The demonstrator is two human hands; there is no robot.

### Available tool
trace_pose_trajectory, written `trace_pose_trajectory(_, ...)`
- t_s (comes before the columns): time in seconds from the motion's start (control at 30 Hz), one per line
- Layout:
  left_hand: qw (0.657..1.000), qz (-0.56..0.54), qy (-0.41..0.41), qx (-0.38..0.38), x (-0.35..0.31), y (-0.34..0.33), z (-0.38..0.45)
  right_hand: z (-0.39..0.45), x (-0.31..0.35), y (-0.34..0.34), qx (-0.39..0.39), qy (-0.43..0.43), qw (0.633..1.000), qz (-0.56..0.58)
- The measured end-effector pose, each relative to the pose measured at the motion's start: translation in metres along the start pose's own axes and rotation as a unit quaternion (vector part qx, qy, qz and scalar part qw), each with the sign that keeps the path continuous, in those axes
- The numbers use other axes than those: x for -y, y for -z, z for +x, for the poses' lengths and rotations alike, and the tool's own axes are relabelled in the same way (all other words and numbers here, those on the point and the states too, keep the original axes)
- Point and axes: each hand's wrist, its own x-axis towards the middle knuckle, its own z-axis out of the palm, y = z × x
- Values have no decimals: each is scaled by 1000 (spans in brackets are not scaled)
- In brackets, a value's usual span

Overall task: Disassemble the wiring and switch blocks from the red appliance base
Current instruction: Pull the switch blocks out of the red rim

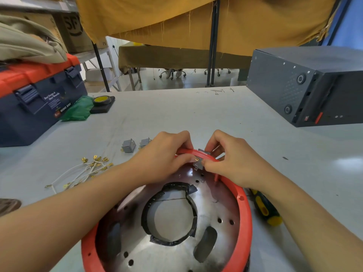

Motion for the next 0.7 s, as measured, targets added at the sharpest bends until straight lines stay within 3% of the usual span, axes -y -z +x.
trace_pose_trajectory(0.7, 998, -16, 23, 58, 2, 1, 1, 0, 1, 2, 20, -6, 1000, 12)
